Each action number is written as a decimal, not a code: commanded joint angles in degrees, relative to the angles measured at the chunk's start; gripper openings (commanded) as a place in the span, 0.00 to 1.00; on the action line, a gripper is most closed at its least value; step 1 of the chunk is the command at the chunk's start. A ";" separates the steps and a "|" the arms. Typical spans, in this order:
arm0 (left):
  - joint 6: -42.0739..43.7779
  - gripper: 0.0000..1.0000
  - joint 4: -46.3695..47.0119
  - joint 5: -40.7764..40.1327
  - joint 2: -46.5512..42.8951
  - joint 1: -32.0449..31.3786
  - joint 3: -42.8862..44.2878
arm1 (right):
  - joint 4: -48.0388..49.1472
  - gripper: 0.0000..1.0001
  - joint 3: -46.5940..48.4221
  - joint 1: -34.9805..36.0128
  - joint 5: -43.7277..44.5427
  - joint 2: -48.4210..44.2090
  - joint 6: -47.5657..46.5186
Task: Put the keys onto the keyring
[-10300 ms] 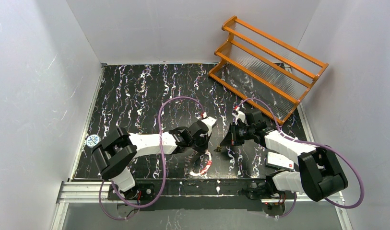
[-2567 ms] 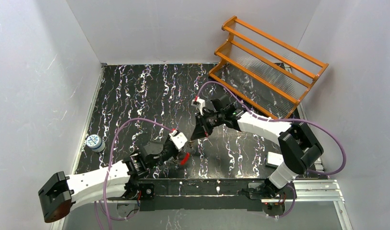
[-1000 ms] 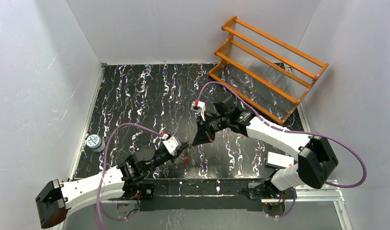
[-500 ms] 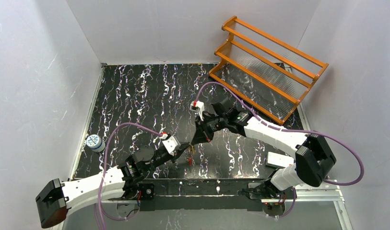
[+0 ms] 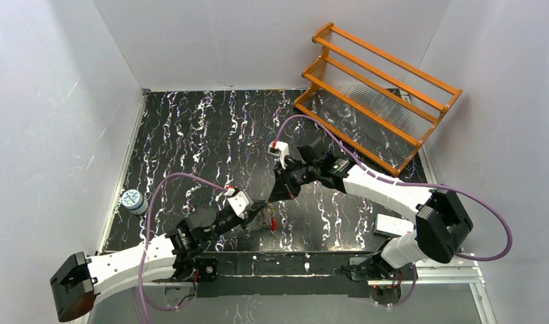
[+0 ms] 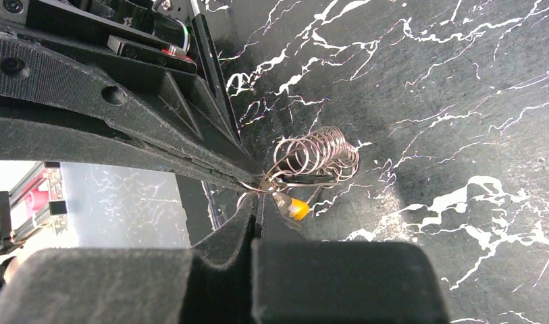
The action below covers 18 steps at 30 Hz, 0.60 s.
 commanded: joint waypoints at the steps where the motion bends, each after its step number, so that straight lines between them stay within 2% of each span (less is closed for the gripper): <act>1: -0.73 0.00 2.21 1.28 -0.45 -0.15 -0.12 | 3.05 0.01 -0.76 -0.24 2.80 1.40 1.76; 11: -1.15 0.00 3.21 2.95 -0.52 -0.15 -0.16 | 1.54 0.01 -0.93 -0.35 1.79 4.77 3.33; 18: -2.63 0.00 3.23 -0.85 -1.20 -0.15 -0.99 | 5.30 0.01 -3.67 -0.75 -2.46 -2.13 0.45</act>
